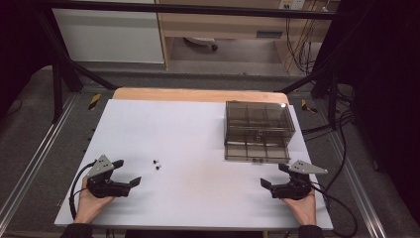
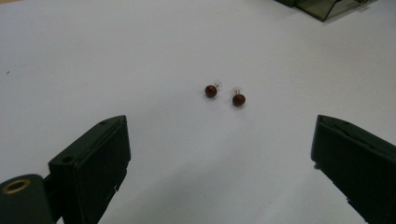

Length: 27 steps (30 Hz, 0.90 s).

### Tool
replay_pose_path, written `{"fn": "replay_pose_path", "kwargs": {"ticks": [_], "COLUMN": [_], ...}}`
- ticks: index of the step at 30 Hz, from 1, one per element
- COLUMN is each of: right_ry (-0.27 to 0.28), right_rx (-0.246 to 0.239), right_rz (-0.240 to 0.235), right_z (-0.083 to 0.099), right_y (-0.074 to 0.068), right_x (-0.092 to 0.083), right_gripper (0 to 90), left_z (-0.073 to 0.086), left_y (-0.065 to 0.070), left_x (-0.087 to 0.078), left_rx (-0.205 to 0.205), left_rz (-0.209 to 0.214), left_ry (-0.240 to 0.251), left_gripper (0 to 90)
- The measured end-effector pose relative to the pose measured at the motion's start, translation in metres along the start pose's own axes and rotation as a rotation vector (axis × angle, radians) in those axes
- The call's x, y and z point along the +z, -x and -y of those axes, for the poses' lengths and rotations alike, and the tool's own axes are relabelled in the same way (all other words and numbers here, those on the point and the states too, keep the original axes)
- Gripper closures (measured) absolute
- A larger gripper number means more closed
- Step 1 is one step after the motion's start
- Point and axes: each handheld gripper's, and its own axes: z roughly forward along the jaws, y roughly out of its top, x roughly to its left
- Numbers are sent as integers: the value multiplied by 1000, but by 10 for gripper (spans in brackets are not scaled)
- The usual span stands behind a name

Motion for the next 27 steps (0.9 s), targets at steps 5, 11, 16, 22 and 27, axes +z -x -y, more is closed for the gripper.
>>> {"fn": "replay_pose_path", "kwargs": {"ticks": [5, 11, 16, 22, 27], "right_ry": [-11, -19, -11, -21, -20], "right_rx": [-5, -6, -4, -4, -7], "right_rz": [0, 0, -5, -3, -1], "right_z": [1, 1, 0, 0, -1], "right_y": [0, 1, 1, 1, 2], "right_x": [0, 0, -1, -1, -2], "right_gripper": [5, 5, 5, 5, 6], "left_z": [0, -4, -10, -21, -32], "left_y": [1, 0, 1, -3, -3], "left_x": [1, 1, -1, -1, 5], "left_rx": [-5, -15, -21, -25, -9], "left_rz": [9, 8, 13, 9, 8], "left_ry": [-12, -28, -33, -44, -55], "left_gripper": [53, 57, 60, 68, 77]}}
